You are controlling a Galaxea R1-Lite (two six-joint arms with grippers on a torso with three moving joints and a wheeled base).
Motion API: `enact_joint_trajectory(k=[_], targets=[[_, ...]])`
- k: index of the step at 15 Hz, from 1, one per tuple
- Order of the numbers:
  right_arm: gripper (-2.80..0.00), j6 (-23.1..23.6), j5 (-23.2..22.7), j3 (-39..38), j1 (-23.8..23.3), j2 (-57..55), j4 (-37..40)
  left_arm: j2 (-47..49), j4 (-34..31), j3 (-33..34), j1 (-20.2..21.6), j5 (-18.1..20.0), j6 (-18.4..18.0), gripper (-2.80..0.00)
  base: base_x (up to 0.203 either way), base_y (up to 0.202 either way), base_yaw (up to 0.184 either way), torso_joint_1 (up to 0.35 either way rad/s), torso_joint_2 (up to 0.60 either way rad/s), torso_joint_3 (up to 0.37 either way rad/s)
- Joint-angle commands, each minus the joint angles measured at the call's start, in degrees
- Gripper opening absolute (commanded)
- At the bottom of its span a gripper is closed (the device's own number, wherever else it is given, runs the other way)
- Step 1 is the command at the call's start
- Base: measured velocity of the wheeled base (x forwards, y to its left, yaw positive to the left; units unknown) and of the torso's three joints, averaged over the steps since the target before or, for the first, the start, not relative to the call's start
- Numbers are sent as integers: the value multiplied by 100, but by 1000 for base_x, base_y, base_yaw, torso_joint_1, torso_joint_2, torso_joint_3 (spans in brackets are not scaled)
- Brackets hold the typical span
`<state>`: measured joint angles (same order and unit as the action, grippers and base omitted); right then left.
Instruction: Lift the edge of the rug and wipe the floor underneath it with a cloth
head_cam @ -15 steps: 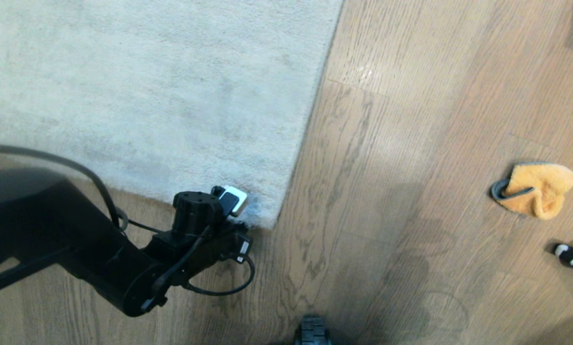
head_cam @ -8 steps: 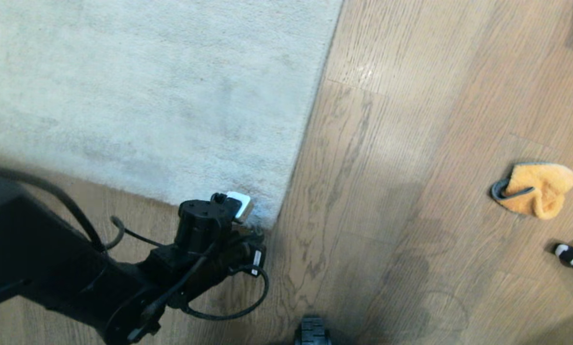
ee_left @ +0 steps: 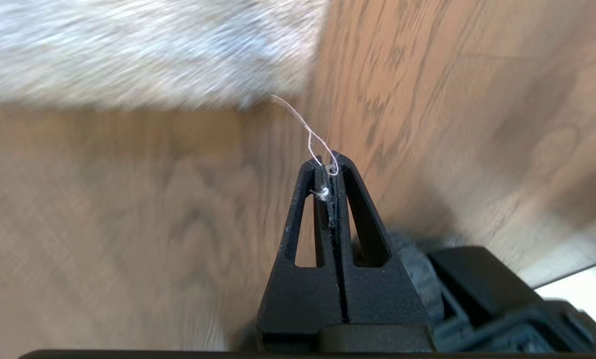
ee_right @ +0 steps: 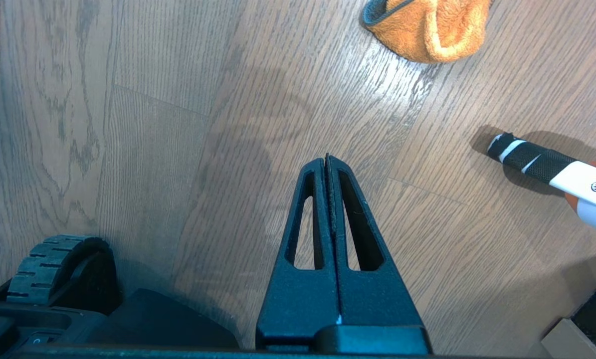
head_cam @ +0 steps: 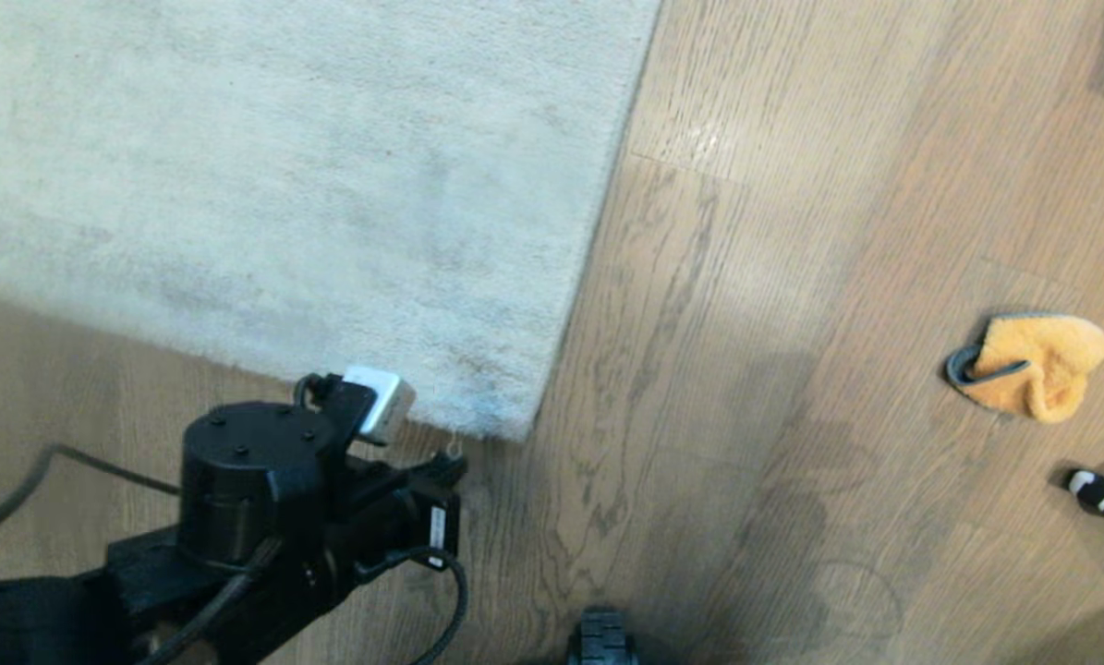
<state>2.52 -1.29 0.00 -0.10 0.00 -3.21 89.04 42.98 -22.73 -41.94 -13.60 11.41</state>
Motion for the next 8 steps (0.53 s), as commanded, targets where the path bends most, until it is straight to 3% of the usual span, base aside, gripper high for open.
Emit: enact_joint_trajectory(k=[1, 3, 8], targets=[[-280, 3, -3, 0, 1, -9, -4, -1081, -110, 453, 65, -15, 4, -280, 0, 0, 0, 0, 0, 0], [-280, 3, -3, 0, 1, -9, -6, -1756, -320, 693, 234, -15, -62, -280, 0, 0, 0, 0, 0, 0], [-280, 3, -3, 0, 1, -5, -4, -3858, -1225, 1200, 1201, 76, -345, -280, 0, 0, 0, 0, 0, 0]])
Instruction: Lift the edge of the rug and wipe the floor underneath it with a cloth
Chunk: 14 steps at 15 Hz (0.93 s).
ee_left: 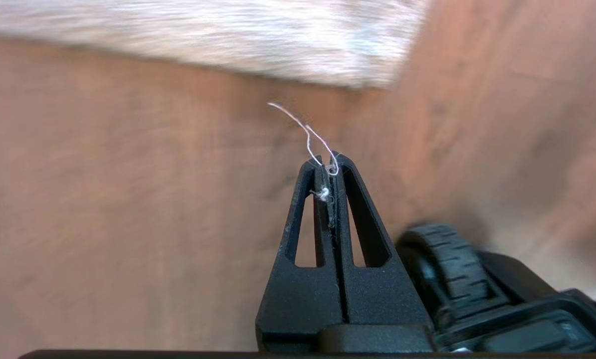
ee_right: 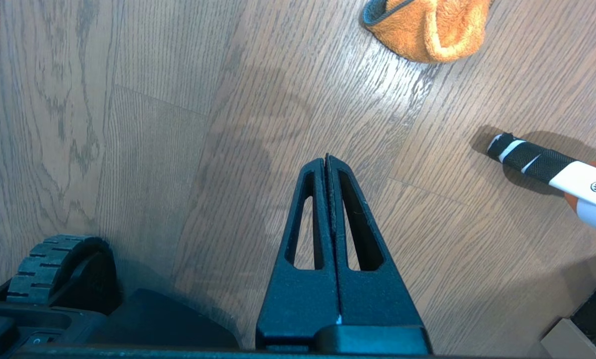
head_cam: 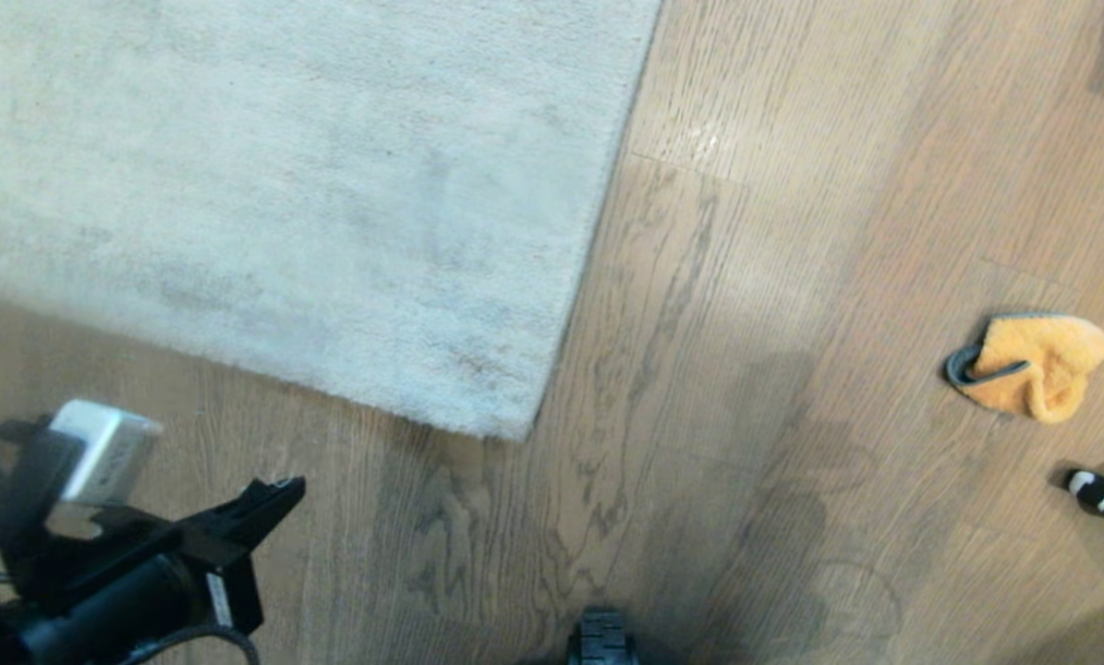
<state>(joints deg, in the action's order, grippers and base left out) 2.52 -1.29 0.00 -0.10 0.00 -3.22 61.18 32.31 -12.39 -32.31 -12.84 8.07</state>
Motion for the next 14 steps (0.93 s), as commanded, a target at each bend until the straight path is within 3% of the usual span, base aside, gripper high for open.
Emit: enact_joint_trajectory(k=[1, 3, 5, 7, 14], targets=[[-280, 3, -3, 0, 1, -9, -3, -1490, -354, 286, 369, 6, -36, -280, 0, 0, 0, 0, 0, 0], [-280, 3, -3, 0, 1, -9, -3, -2268, -643, 555, 978, 122, -201, -280, 0, 0, 0, 0, 0, 0], [-280, 3, -3, 0, 1, -9, -3, -2945, -775, 825, 1817, 670, -323, -280, 0, 0, 0, 0, 0, 0], [-280, 3, -3, 0, 1, -9, -3, -3486, -827, 1107, 2237, 1036, -398, -280, 0, 0, 0, 0, 0, 0], [-280, 3, -3, 0, 1, -9, -11, -4492, -1776, 1230, 2493, 1332, -613, -280, 0, 0, 0, 0, 0, 0]])
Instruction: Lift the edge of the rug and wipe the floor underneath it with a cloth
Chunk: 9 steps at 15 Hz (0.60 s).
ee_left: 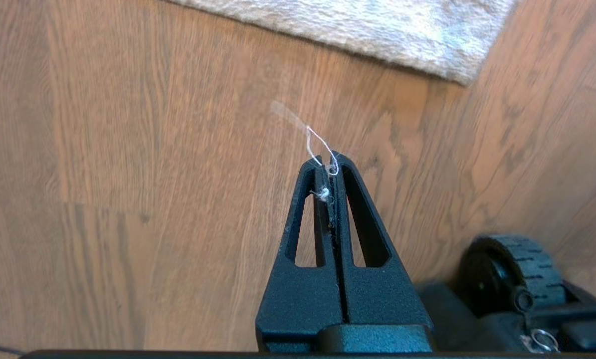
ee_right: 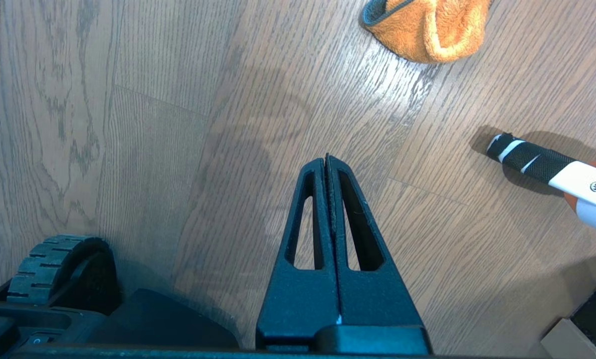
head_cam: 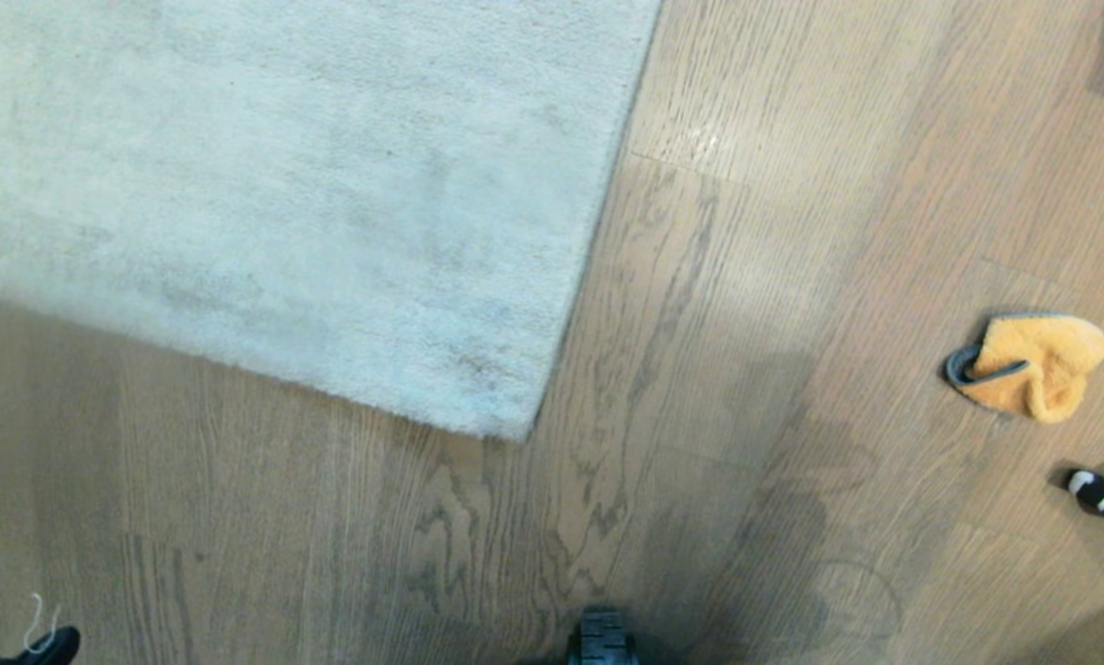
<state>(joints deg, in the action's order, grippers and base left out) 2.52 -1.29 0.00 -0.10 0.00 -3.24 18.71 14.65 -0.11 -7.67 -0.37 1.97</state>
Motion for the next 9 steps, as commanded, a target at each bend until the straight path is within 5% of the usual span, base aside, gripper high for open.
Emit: enact_joint_trajectory(k=[1, 3, 6, 9], targets=[[-280, 3, -3, 0, 1, -9, -1, -245, -44, 2, 29, 238, -48, -280, 0, 0, 0, 0, 0, 0], [-280, 3, -3, 0, 1, -9, -1, -245, -247, 3, 216, 506, -333, -280, 0, 0, 0, 0, 0, 0], [-280, 3, -3, 0, 1, -2, -1, -414, -439, 8, 902, 1396, -555, -280, 0, 0, 0, 0, 0, 0], [-280, 3, -3, 0, 1, -9, -1, -961, -536, 7, 817, 1185, -614, -280, 0, 0, 0, 0, 0, 0]])
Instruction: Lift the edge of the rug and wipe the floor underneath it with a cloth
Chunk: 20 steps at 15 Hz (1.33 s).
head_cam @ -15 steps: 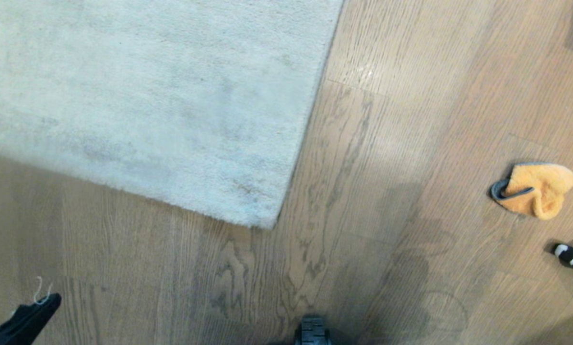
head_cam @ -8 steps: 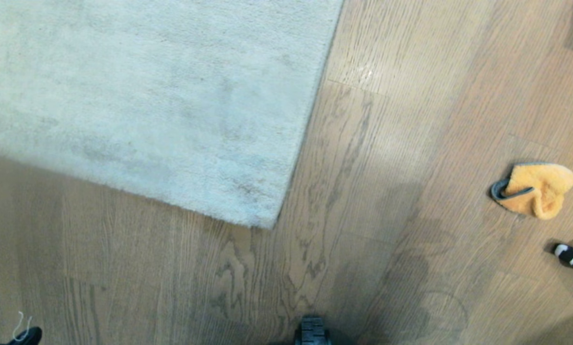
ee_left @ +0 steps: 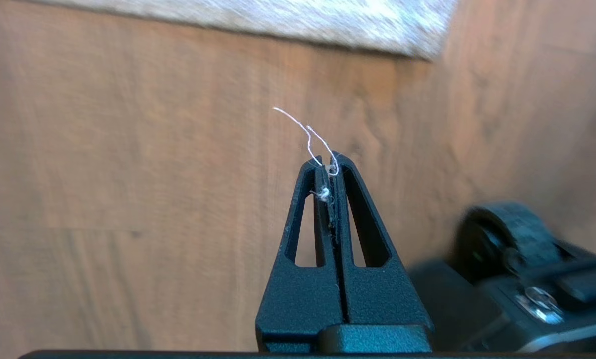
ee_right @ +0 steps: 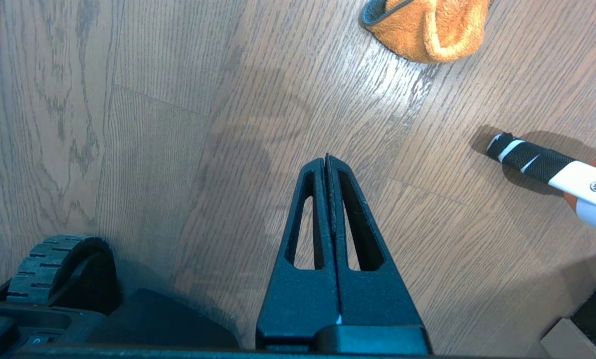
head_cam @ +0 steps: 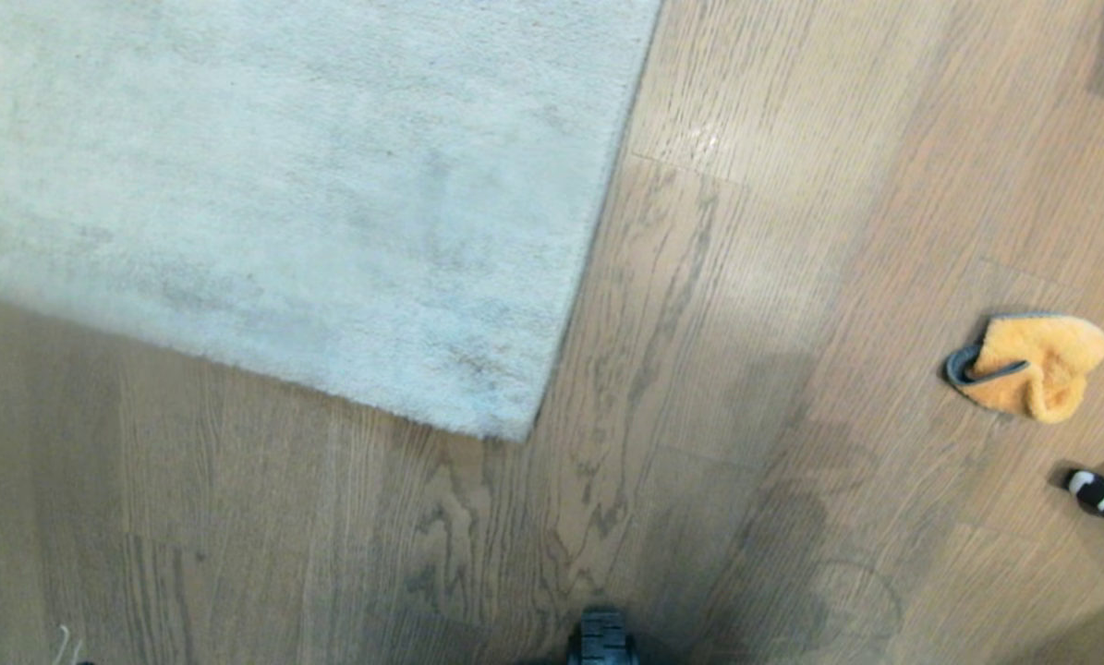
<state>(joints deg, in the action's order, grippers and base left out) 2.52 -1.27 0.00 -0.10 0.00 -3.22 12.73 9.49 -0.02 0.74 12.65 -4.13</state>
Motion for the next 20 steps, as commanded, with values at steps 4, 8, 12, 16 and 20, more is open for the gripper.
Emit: enact_joint_trajectory(k=[4, 8, 12, 16, 20], targets=[[-280, 3, -5, 0, 1, 0, -12, -1252, -623, -5, -90, -988, -30, -280, 0, 0, 0, 0, 0, 0], [-280, 3, -5, 0, 1, -9, -3, -1273, -914, -6, -83, -1098, -158, -280, 0, 0, 0, 0, 0, 0], [-280, 3, -5, 0, 1, -9, -3, -1273, -922, -6, -91, -1089, -193, -280, 0, 0, 0, 0, 0, 0], [-280, 3, -5, 0, 1, -8, -7, -1273, -931, -6, -84, -1098, -174, -280, 0, 0, 0, 0, 0, 0], [-280, 3, -5, 0, 1, -9, -4, -1273, -931, -6, -92, -1124, -132, -280, 0, 0, 0, 0, 0, 0]])
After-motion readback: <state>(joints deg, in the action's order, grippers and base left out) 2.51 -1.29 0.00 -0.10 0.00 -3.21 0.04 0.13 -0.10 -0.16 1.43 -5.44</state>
